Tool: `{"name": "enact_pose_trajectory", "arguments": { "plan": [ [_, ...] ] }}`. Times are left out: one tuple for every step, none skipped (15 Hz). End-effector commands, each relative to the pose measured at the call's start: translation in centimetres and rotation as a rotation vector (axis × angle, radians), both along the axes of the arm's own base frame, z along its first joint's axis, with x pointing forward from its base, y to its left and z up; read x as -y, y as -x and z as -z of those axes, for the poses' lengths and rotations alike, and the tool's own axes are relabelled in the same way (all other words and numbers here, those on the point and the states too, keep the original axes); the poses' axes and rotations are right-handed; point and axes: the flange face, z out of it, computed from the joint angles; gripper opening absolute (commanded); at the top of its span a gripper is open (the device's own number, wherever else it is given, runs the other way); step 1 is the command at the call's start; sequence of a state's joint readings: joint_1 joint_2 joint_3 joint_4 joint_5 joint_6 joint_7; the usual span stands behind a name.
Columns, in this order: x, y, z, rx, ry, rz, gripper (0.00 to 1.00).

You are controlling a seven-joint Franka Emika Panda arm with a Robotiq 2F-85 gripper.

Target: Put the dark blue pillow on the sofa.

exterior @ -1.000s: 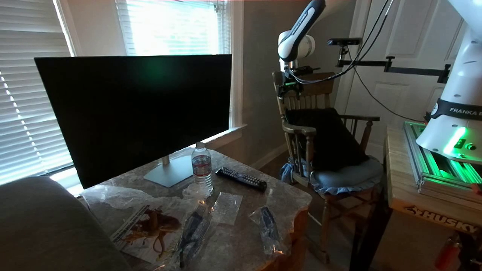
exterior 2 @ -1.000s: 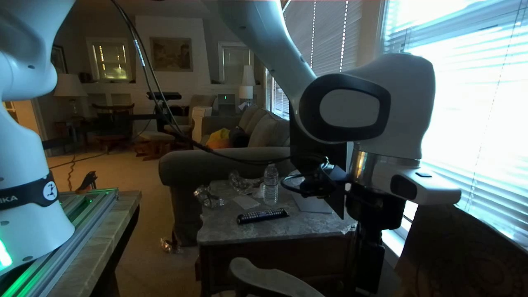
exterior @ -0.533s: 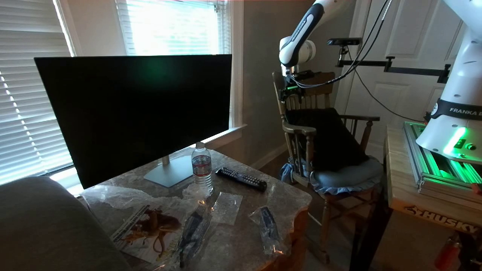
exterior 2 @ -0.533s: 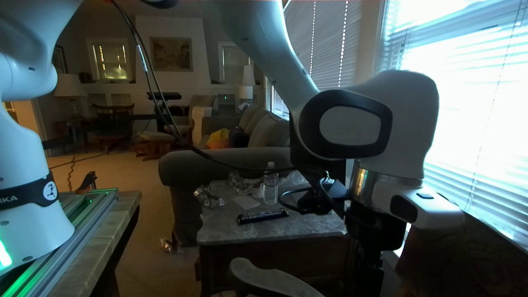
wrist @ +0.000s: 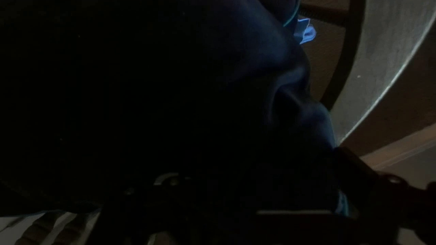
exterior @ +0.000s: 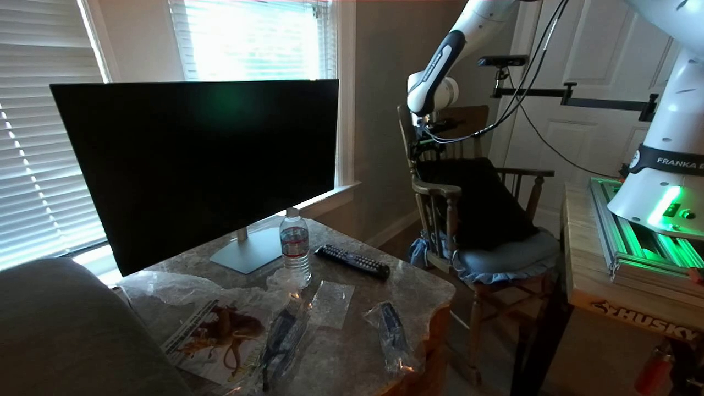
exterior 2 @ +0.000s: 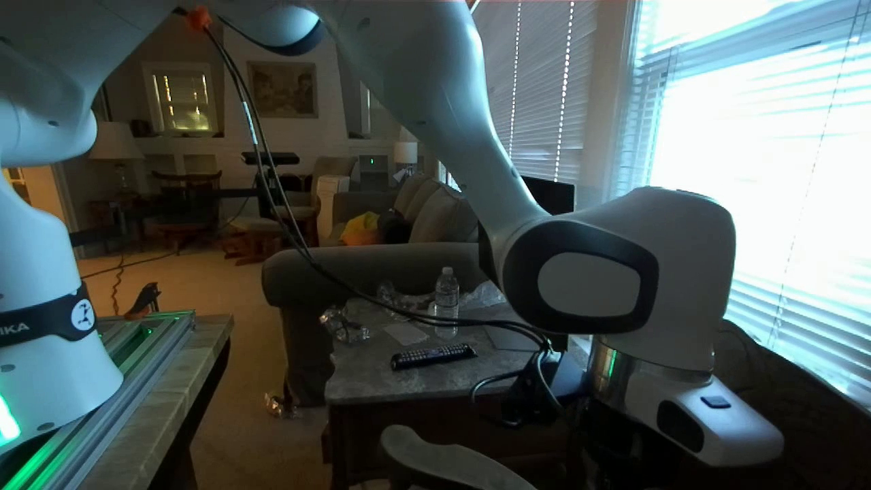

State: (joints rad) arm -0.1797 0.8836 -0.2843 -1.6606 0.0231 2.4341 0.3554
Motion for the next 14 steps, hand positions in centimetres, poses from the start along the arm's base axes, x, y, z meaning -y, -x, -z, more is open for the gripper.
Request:
{"name": "enact_pose_trajectory", "arguments": {
  "plan": [
    [0.8, -0.8, 1.9, -0.001, 0.028, 0.005, 0.99],
    [0.8, -1.0, 2.2, 0.002, 0.030, -0.001, 0.75],
    [0.9, -1.1, 2.5, 0.003, 0.034, -0.001, 0.76],
    [0.9, -1.2, 2.7, -0.005, 0.037, -0.006, 0.68],
    [0.9, -1.3, 2.9, -0.009, 0.045, -0.008, 0.61],
    [1.0, -1.3, 3.2, -0.008, 0.046, -0.009, 0.53],
    [1.2, -1.3, 3.4, -0.013, 0.050, -0.010, 0.46],
    [1.2, -1.2, 3.5, -0.017, 0.051, -0.012, 0.40],
    [1.3, -1.2, 3.6, -0.020, 0.049, -0.014, 0.32],
    [1.3, -1.1, 3.6, -0.022, 0.050, -0.015, 0.27],
    [1.3, -1.0, 3.5, -0.028, 0.045, -0.017, 0.19],
    [1.2, -0.9, 3.3, -0.031, 0.043, -0.019, 0.13],
    [1.2, -0.7, 3.0, -0.039, 0.036, -0.023, 0.05],
    [1.3, -0.4, 2.5, -0.049, 0.031, -0.026, 0.01]
  ]
}}
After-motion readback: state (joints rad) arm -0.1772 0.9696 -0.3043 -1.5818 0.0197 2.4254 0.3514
